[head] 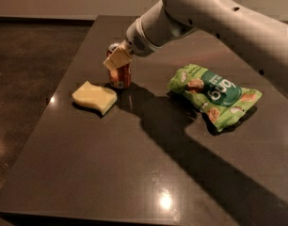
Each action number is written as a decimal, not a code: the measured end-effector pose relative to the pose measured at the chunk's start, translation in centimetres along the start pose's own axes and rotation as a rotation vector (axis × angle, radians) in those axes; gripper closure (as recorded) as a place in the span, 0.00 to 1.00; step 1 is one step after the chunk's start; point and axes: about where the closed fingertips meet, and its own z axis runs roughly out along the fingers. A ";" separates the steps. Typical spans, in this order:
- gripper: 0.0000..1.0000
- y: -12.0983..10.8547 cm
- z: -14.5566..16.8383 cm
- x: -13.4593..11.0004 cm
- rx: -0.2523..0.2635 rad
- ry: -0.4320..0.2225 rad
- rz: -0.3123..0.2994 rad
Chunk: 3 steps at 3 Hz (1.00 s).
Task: Move coke can near sponge
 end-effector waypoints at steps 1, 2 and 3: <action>0.37 1.0 0.5 -0.3 -0.023 -0.002 -0.019; 0.13 1.1 0.6 -0.3 -0.025 -0.002 -0.021; 0.00 1.2 0.8 -0.4 -0.028 -0.001 -0.022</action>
Offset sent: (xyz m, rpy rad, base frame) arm -0.0053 0.0087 -0.0016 0.0005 0.0002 0.0268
